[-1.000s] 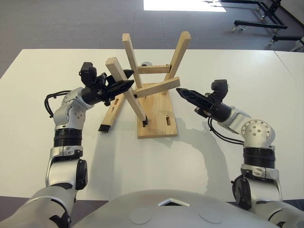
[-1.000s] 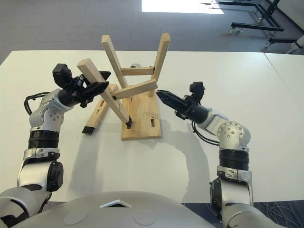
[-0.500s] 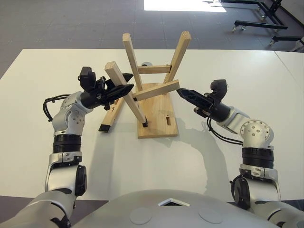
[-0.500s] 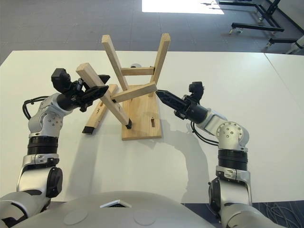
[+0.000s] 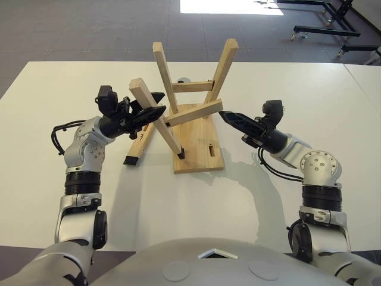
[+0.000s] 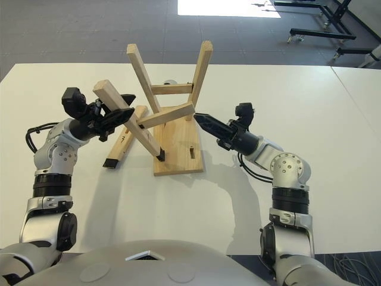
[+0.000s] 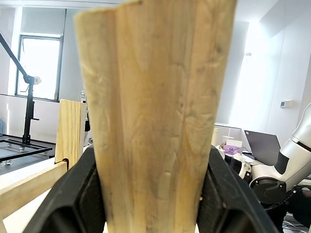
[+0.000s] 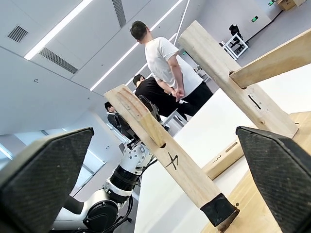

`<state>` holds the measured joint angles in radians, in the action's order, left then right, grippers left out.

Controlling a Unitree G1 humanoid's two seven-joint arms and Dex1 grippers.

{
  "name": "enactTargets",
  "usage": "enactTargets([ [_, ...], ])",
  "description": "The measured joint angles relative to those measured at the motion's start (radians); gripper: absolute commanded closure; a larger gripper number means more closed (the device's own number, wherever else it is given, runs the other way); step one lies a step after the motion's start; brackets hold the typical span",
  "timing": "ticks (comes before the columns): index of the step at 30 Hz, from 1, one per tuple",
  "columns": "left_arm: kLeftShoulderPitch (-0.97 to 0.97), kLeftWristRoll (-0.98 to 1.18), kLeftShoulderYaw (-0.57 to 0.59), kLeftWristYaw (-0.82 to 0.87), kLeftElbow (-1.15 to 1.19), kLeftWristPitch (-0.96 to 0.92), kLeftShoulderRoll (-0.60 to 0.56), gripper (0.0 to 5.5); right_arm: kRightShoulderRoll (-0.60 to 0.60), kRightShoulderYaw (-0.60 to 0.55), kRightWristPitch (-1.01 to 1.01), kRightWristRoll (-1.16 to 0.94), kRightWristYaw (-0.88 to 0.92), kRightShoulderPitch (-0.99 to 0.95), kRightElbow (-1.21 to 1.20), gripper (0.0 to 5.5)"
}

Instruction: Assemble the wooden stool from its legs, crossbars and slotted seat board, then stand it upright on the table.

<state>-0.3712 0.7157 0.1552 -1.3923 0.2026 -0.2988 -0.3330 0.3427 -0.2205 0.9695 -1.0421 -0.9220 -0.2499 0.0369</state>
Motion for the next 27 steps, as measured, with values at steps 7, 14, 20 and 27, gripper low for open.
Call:
enactTargets([
  [7, -0.010, 0.023, 0.009, 0.030, -0.061, -0.017, -0.009, 3.45, -0.005, 0.000, 0.000, 0.000, 0.001, 0.000, -0.001, 0.10],
  [14, 0.001, 0.022, -0.002, 0.030, -0.058, -0.006, 0.004, 3.45, -0.005, 0.000, 0.005, 0.000, 0.001, 0.000, -0.001, 0.10],
  [20, 0.011, 0.015, -0.003, 0.021, -0.013, 0.022, 0.005, 3.45, -0.005, 0.000, 0.008, 0.000, 0.001, 0.000, -0.001, 0.10],
  [27, 0.012, 0.015, -0.014, 0.021, 0.000, 0.031, 0.012, 3.45, -0.005, 0.000, 0.009, 0.000, 0.001, 0.000, -0.001, 0.10],
])
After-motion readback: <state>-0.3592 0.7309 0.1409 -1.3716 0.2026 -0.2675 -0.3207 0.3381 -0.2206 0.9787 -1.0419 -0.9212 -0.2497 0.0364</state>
